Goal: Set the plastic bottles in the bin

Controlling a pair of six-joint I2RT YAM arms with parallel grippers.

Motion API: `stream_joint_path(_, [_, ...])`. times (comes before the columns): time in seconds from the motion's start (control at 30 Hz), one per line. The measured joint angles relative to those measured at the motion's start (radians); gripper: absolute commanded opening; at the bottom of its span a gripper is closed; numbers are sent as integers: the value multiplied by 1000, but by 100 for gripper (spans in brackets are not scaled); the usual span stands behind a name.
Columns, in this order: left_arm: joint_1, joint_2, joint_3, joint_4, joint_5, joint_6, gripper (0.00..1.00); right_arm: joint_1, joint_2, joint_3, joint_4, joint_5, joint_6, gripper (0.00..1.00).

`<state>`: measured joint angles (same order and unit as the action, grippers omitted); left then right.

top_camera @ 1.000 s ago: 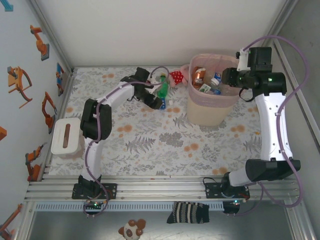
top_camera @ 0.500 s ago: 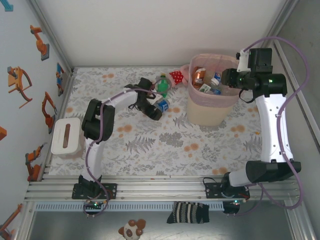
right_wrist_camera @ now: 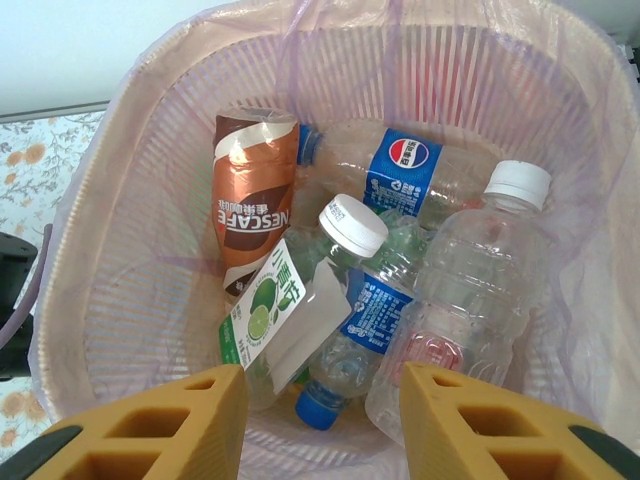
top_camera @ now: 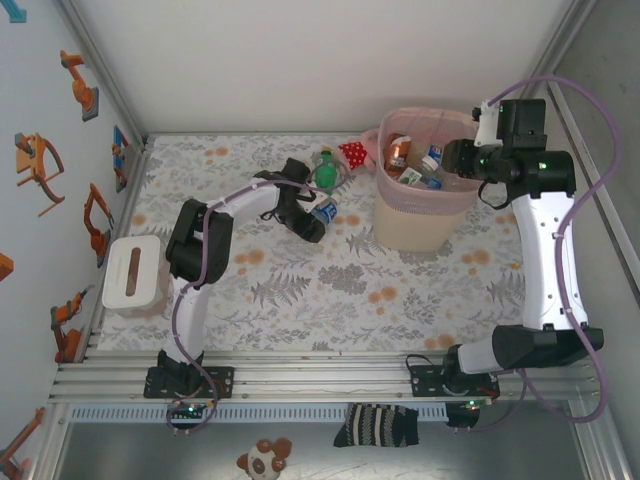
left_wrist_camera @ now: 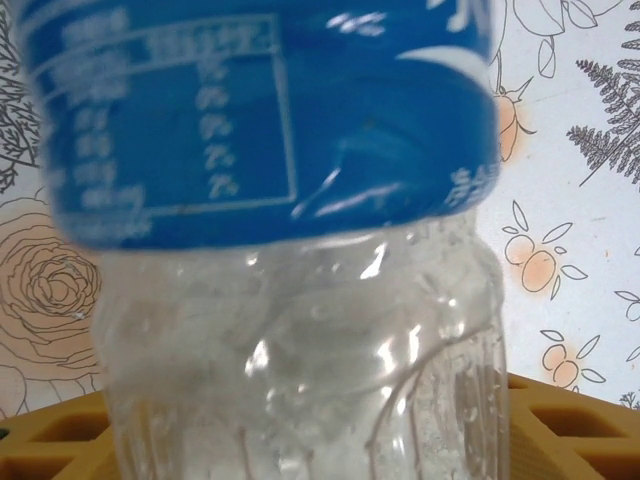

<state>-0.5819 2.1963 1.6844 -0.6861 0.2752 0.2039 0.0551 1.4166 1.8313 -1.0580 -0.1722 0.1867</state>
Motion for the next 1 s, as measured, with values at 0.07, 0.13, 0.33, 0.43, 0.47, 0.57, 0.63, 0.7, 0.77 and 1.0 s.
stream_joint_path(0.07, [0, 0, 0, 0, -2, -3, 60, 0, 0, 0, 0, 0, 0, 44])
stream_joint_path(0.13, [0, -1, 0, 0, -3, -5, 58, 0, 0, 0, 0, 0, 0, 44])
stream_joint_path(0.33, [0, -14, -7, 0, -3, -8, 56, 0, -3, 0, 0, -12, 1, 44])
stream_joint_path(0.43, [0, -49, -32, 4, -2, -13, 56, 0, -13, 0, 1, -26, 5, 44])
stream_joint_path(0.47, [0, -65, -43, 7, -2, -15, 56, 0, -18, -1, 4, -33, 9, 44])
stream_joint_path(0.57, [0, -125, -80, 20, 0, -27, 56, 0, -39, -15, 32, -61, 20, 44])
stream_joint_path(0.63, [0, -171, -106, 34, 7, -38, 56, 0, -52, -29, 53, -84, 28, 44])
stream_joint_path(0.7, [0, -224, -138, 58, 18, -50, 56, 0, -68, -49, 83, -113, 38, 44])
stream_joint_path(0.77, [0, -280, -172, 85, 38, -61, 55, 0, -86, -76, 122, -148, 53, 44])
stream_joint_path(1.0, [0, -478, -288, 217, 171, -107, 54, 7, -148, -159, 304, -305, 156, 44])
